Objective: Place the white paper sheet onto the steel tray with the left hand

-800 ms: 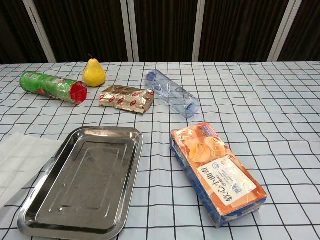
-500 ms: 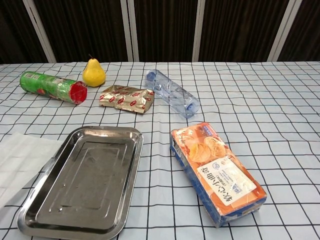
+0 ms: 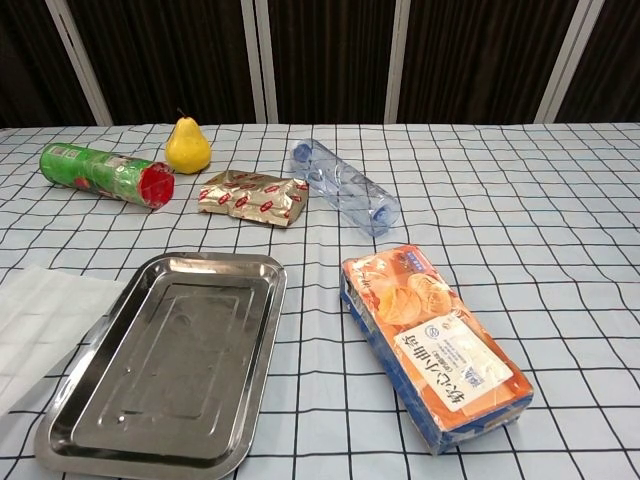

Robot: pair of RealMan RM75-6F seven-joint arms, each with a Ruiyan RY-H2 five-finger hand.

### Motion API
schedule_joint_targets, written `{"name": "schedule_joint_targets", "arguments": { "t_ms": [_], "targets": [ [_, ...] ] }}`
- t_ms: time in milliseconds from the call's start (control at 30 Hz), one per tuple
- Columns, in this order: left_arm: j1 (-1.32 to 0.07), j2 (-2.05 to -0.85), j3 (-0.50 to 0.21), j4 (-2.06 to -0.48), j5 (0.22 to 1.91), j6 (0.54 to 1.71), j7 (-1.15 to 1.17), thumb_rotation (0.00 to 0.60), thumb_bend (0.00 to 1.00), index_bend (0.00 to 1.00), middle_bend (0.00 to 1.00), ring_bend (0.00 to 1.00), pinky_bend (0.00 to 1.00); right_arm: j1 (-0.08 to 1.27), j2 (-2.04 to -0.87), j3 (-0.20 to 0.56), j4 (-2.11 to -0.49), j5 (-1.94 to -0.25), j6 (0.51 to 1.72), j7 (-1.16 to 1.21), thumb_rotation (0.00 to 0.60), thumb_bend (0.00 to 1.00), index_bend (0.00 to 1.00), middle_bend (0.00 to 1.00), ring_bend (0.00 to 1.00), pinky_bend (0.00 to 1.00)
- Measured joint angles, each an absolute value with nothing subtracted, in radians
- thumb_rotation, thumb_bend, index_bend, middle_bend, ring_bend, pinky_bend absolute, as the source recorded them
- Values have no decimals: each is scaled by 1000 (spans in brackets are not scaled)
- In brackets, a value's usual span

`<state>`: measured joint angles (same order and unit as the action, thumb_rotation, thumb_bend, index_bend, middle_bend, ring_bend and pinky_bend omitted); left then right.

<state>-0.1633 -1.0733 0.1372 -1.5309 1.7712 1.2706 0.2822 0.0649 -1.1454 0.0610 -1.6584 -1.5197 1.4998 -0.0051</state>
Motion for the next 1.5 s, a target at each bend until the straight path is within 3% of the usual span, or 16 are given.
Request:
{"name": "schedule_joint_targets", "arguments": {
  "t_ms": [333, 1000, 1133, 1333, 1500],
  "targets": [
    [-242, -1081, 168, -1505, 1809, 1130, 355, 600, 149, 403, 0, 0, 0, 61, -1152, 64, -1652, -1527, 1517, 3, 600, 313, 0, 0, 0, 0],
    [-332, -1138, 131, -1566, 1700, 952, 532, 600, 180, 411, 0, 0, 0, 60, -1148, 69, -1654, -1525, 1520, 28, 600, 313, 0, 0, 0, 0],
    [-344, -1160, 127, -1568, 1679, 929, 553, 600, 239, 427, 0, 0, 0, 59, -1147, 70, -1654, -1521, 1520, 31, 600, 314, 0, 0, 0, 0],
    [-352, -1178, 125, -1573, 1654, 918, 555, 600, 441, 504, 0, 0, 0, 59, -1145, 70, -1656, -1520, 1517, 33, 600, 313, 0, 0, 0, 0],
    [-353, -1178, 132, -1574, 1649, 928, 536, 600, 510, 558, 0, 0, 0, 59, -1144, 69, -1657, -1519, 1517, 33, 600, 314, 0, 0, 0, 0]
  ]
}}
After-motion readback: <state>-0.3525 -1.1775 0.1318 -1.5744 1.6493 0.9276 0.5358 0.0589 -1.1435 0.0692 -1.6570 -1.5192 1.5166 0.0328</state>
